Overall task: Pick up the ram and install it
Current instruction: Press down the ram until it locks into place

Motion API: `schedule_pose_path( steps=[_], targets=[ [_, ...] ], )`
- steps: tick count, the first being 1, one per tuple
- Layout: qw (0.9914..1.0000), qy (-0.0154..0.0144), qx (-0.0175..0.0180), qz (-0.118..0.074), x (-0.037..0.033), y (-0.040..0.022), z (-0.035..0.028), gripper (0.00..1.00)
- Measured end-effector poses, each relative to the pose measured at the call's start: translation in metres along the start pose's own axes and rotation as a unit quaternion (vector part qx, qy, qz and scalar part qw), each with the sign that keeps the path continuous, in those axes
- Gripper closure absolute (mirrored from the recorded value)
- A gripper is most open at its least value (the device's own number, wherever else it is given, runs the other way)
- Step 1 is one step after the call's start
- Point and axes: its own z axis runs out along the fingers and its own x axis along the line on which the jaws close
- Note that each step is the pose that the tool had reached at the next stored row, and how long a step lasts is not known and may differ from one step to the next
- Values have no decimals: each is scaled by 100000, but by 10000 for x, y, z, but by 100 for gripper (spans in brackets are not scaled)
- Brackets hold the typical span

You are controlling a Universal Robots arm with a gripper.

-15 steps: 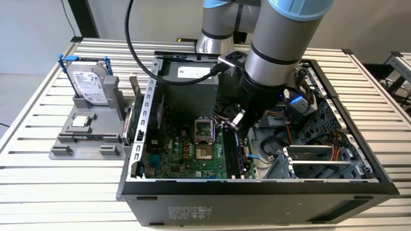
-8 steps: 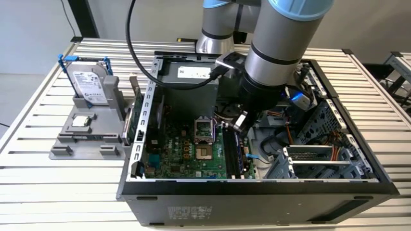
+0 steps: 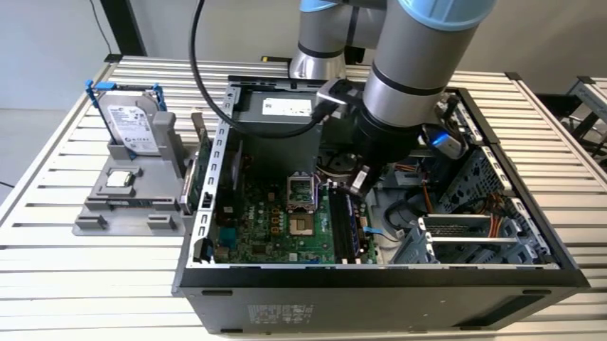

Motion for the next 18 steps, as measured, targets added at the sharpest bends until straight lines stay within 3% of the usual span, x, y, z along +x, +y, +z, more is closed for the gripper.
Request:
schedule_pose_path(
  steps=[5,9,13,18],
  targets=[
    [99965,87,-64,-2628,-8,-12,0,100],
    [99817,181,-96,-6036,-8,-12,0,100],
    [99531,291,-123,-9672,-8,-12,-1,100],
    [98987,387,-123,-14189,-8,-12,0,100]
  ],
)
